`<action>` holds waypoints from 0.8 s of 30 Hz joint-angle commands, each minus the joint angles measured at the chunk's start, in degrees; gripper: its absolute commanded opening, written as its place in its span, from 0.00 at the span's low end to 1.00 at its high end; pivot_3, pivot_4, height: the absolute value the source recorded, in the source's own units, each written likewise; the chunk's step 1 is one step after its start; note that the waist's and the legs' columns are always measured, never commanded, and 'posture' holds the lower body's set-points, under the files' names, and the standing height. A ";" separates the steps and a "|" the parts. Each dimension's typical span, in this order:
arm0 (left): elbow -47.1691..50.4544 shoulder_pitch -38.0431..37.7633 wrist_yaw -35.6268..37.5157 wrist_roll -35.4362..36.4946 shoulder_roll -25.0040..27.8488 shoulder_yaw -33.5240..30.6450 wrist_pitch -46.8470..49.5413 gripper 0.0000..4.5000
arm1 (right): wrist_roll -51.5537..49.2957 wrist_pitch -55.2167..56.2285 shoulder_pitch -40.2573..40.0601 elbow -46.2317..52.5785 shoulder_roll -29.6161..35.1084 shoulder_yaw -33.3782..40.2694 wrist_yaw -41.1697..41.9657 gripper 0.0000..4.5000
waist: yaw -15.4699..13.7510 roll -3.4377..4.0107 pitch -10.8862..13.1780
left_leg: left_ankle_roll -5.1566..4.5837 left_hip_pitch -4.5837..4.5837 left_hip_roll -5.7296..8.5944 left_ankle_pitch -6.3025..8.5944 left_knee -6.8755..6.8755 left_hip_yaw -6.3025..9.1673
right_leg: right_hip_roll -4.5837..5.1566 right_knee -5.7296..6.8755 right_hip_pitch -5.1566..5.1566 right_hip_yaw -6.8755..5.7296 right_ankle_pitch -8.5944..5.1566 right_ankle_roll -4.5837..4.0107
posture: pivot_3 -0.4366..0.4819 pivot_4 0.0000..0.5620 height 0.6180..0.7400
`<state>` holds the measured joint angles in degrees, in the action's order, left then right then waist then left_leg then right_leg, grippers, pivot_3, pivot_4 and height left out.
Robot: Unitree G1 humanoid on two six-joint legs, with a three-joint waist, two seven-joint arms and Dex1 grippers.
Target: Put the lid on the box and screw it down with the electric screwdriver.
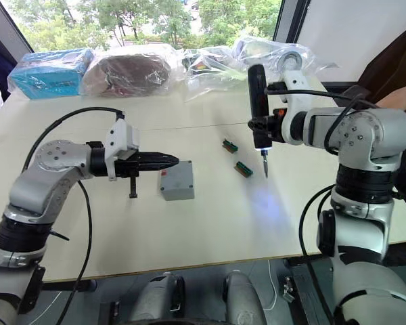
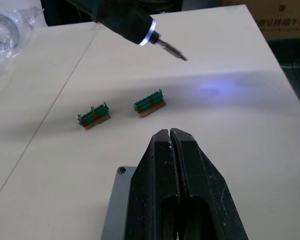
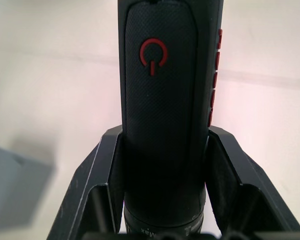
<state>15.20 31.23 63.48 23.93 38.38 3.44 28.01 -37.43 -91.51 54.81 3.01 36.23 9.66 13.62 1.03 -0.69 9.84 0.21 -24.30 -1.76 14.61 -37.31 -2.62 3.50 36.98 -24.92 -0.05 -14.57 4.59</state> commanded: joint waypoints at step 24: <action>8.09 -1.68 -2.97 7.42 6.63 -4.90 7.29 0.00 | 16.43 11.52 2.44 -24.13 4.34 -21.85 12.18 1.00 | -0.15 -0.14 0.10 | 0.00 -0.03 -0.03 0.00 -0.27 -0.13 | -0.17 0.03 0.09 0.02 0.01 0.02 | 0.48 0.27 1.00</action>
<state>21.34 29.63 60.94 30.61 44.05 0.67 34.92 -22.63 -82.30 56.33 -22.77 39.65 -12.60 25.29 0.87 -0.83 9.95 0.21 -24.34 -1.79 14.61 -37.60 -2.75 3.33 37.01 -24.83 -0.03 -14.56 4.62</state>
